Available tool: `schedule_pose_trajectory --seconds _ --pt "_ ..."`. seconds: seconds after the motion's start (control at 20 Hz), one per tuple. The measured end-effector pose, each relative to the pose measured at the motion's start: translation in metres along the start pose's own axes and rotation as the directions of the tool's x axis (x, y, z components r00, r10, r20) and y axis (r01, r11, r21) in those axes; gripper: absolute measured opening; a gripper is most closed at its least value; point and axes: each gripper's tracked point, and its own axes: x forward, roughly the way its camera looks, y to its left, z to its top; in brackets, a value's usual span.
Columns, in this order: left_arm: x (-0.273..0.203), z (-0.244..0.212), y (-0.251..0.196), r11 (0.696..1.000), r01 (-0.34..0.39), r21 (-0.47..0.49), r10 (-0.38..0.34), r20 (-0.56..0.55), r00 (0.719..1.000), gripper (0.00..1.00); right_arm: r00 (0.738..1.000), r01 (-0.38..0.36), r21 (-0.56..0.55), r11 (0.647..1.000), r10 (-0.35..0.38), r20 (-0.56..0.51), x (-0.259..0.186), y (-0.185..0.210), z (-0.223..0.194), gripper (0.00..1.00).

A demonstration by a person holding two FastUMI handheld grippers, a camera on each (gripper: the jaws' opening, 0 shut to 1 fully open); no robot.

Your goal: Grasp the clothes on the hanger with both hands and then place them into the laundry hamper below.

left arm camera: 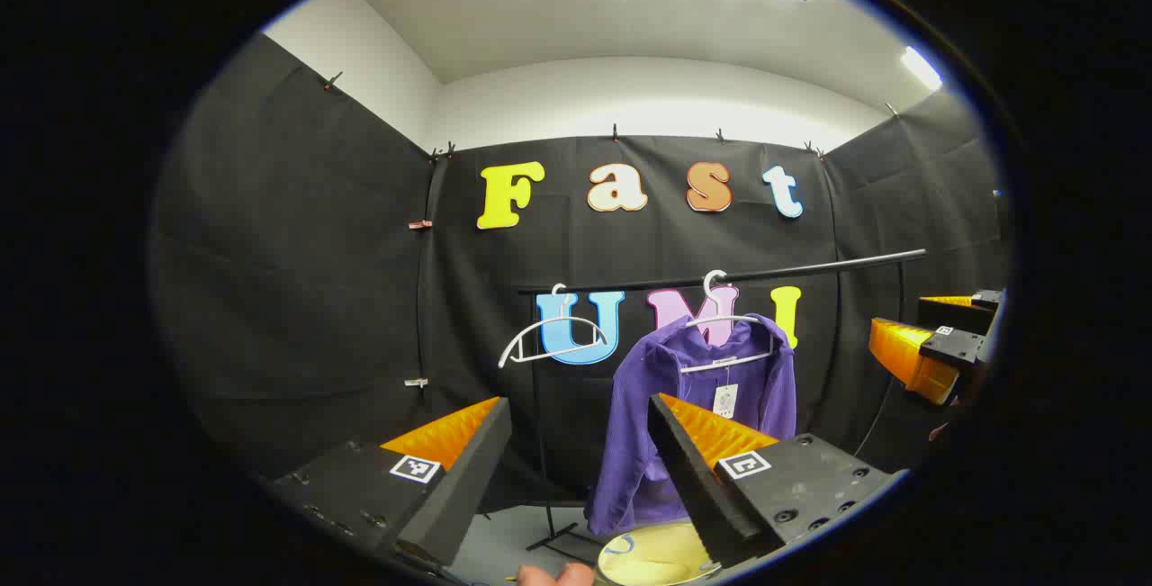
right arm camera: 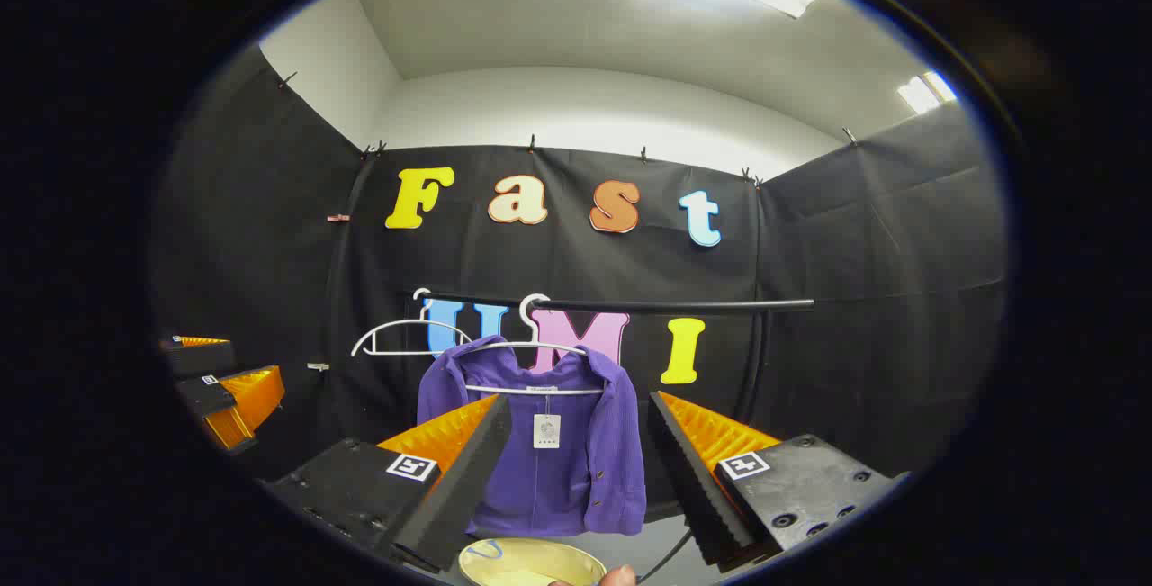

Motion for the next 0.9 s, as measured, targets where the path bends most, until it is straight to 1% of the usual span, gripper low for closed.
schedule_pose_trajectory --seconds 0.3,0.9 --pt "-0.0059 -0.0006 0.0043 1.000 0.005 0.003 -0.005 -0.004 1.000 0.96 1.000 0.004 -0.003 1.000 -0.004 0.001 0.0003 -0.0002 0.0006 0.96" --pt "-0.0064 0.0018 0.0072 1.000 0.011 0.006 -0.011 -0.006 1.000 0.96 1.000 0.020 -0.007 1.000 -0.020 0.002 0.0023 0.0015 -0.0029 0.98"
